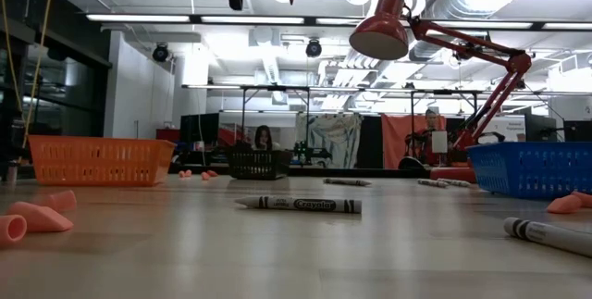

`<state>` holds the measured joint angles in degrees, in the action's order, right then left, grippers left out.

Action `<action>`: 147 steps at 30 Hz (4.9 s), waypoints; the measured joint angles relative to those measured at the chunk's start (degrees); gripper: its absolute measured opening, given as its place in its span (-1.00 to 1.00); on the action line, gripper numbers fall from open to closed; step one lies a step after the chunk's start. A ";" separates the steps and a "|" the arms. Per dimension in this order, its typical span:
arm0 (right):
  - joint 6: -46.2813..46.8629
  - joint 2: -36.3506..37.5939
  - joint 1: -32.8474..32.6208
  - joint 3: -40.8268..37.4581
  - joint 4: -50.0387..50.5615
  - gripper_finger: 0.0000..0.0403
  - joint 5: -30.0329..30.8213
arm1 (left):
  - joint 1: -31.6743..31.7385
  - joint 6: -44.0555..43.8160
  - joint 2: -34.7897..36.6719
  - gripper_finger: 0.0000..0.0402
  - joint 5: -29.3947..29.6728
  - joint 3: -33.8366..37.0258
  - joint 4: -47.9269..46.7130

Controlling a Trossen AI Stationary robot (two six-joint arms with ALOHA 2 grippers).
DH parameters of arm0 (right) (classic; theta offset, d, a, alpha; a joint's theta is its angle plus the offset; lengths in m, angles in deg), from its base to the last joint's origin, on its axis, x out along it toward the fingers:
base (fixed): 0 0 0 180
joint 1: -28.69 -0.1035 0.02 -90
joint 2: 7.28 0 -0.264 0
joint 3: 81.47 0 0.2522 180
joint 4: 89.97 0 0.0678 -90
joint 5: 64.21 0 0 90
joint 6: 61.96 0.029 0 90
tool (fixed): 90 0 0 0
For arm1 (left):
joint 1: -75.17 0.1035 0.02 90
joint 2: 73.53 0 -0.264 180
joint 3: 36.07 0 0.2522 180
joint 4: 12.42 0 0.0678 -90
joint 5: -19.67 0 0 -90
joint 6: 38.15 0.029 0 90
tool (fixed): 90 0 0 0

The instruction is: Sort crayons

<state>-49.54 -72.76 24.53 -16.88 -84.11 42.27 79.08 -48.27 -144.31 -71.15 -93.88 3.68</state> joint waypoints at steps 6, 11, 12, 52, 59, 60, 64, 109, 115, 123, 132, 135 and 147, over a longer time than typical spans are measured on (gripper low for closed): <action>0.53 2.24 0.97 0.00 -0.01 -0.01 -0.10 | 1.13 -0.70 -0.25 -1.00 0.82 0.00 0.26; 0.04 5.47 1.60 0.04 -0.10 -0.01 -0.17 | 1.76 1.23 -6.64 -1.00 3.73 -1.65 0.41; -0.20 6.14 1.63 0.04 0.01 -0.01 -0.15 | 1.78 1.19 -8.80 -1.00 3.57 -2.59 0.36; -1.93 11.55 1.66 0.09 0.35 -0.01 -0.17 | -1.45 4.16 -68.22 -0.58 -10.39 -60.06 4.38; -2.40 11.55 1.66 0.09 0.33 -0.01 -0.14 | 0.44 -0.25 -66.08 -0.33 -12.74 -59.95 1.10; -2.40 11.55 1.66 0.09 0.29 -0.01 -0.14 | 1.28 -0.11 -64.96 -0.31 -14.39 -59.95 -0.40; -3.62 11.56 1.66 0.07 -0.13 -0.01 -0.14 | 5.53 0.27 -58.71 -0.28 -22.54 -60.12 -14.52; 6.07 2.44 2.49 0.17 4.15 -0.01 1.89 | -1.76 1.36 10.31 -0.40 6.67 -2.83 -9.61; 10.65 -9.16 4.81 4.35 17.20 -0.01 -0.52 | -1.69 0.77 10.48 -0.40 6.67 -2.86 -7.92; 13.67 -25.81 10.47 9.93 29.47 -0.01 -0.42 | -1.69 0.11 10.49 -0.40 6.64 -2.86 -7.39; 22.37 -37.62 18.11 10.01 29.41 -0.01 -5.29 | -1.69 -0.80 10.49 -0.40 6.62 -2.86 -6.13; 22.28 -39.63 19.45 10.01 28.38 -0.01 -9.03 | -1.69 -0.80 10.49 -0.40 6.60 -2.86 -6.14; 19.97 -42.86 18.01 10.10 28.74 -0.05 -7.87 | -1.69 -0.27 10.49 -0.40 6.60 -2.86 -6.27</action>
<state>-29.57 -115.63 42.53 -6.78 -55.37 34.40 77.39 -48.54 -133.82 -64.55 -96.75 -2.59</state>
